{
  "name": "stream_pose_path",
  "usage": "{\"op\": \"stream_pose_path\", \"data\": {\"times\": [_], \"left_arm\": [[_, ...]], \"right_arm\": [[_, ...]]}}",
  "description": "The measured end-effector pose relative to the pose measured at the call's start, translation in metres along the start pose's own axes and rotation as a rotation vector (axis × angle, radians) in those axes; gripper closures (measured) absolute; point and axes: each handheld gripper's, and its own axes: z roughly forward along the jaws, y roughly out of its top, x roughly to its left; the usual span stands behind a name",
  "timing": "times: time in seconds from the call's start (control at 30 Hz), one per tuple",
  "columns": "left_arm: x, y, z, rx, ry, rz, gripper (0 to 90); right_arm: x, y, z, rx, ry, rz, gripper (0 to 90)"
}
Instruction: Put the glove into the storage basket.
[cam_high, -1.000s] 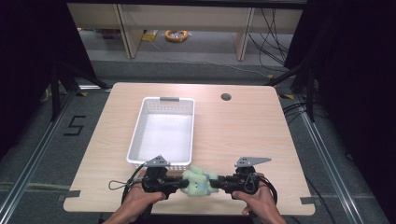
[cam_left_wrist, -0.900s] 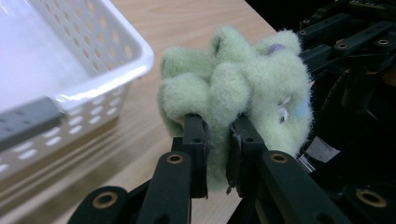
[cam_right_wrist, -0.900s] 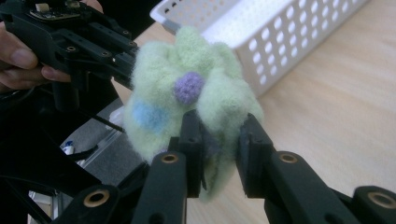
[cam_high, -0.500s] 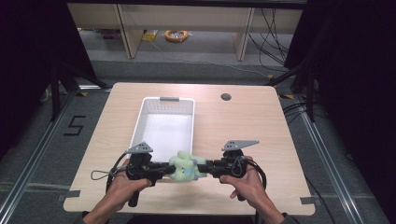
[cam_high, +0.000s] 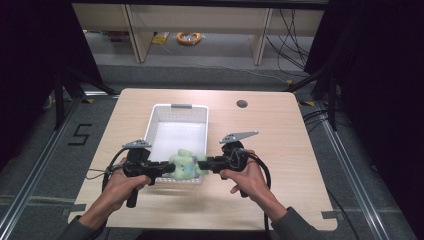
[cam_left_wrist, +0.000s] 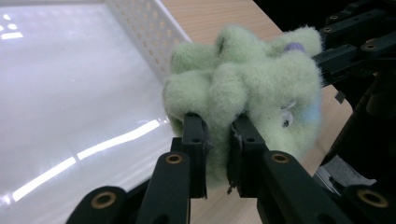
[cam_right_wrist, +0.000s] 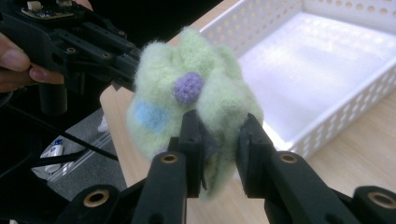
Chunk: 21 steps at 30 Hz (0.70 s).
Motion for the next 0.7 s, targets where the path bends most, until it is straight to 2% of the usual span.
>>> {"op": "stream_pose_path", "data": {"times": [0.1, 0.13, 0.2, 0.27, 0.37, 0.5, 0.7], "left_arm": [[0.009, 0.005, -0.003, 0.0, 0.025, -0.016, 77.7], [0.012, 0.007, -0.003, 0.005, 0.032, -0.02, 77.7], [0.02, 0.01, -0.004, 0.019, 0.033, -0.032, 77.6], [0.026, 0.012, -0.002, 0.022, 0.06, -0.036, 77.6], [0.038, 0.014, 0.001, 0.034, 0.074, -0.057, 77.6], [0.052, 0.017, 0.006, 0.07, 0.082, -0.076, 77.5], [0.064, 0.018, 0.018, 0.118, 0.106, -0.089, 77.5]], "right_arm": [[-0.003, 0.012, 0.01, 0.01, -0.001, -0.012, 75.1], [-0.003, 0.014, 0.013, 0.016, 0.006, 0.009, 75.0], [-0.006, 0.019, 0.021, 0.022, 0.0, 0.012, 75.0], [-0.008, 0.024, 0.028, 0.036, -0.012, 0.024, 75.0], [-0.014, 0.029, 0.04, 0.049, -0.018, 0.035, 75.0], [-0.021, 0.034, 0.055, 0.077, -0.015, 0.065, 74.9], [-0.03, 0.035, 0.071, 0.112, -0.03, 0.075, 74.9]]}}
